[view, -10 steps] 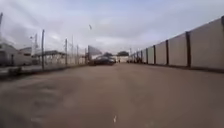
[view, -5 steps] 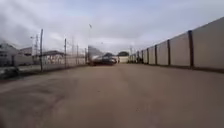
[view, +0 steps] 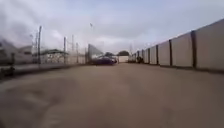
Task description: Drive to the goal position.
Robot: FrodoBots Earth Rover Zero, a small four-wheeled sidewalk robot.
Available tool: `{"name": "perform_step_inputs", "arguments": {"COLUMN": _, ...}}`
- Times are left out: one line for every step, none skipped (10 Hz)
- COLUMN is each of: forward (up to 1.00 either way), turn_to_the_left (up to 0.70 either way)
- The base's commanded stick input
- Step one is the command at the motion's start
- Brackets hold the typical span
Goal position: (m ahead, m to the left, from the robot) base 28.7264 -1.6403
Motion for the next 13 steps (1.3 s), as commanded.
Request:
{"name": "perform_step_inputs", "arguments": {"forward": 0.50, "turn_to_the_left": 0.00}}
{"name": "perform_step_inputs", "arguments": {"forward": 0.50, "turn_to_the_left": 0.00}}
{"name": "perform_step_inputs", "arguments": {"forward": 0.50, "turn_to_the_left": 0.00}}
{"name": "perform_step_inputs", "arguments": {"forward": 0.50, "turn_to_the_left": 0.00}}
{"name": "perform_step_inputs", "arguments": {"forward": 0.50, "turn_to_the_left": 0.00}}
{"name": "perform_step_inputs", "arguments": {"forward": 0.50, "turn_to_the_left": 0.00}}
{"name": "perform_step_inputs", "arguments": {"forward": 0.50, "turn_to_the_left": 0.00}}
{"name": "perform_step_inputs", "arguments": {"forward": 0.50, "turn_to_the_left": 0.00}}
{"name": "perform_step_inputs", "arguments": {"forward": 0.50, "turn_to_the_left": 0.00}}
{"name": "perform_step_inputs", "arguments": {"forward": 0.50, "turn_to_the_left": 0.00}}
{"name": "perform_step_inputs", "arguments": {"forward": 0.50, "turn_to_the_left": 0.00}}
{"name": "perform_step_inputs", "arguments": {"forward": 0.50, "turn_to_the_left": 0.00}}
{"name": "perform_step_inputs", "arguments": {"forward": 0.50, "turn_to_the_left": 0.00}}
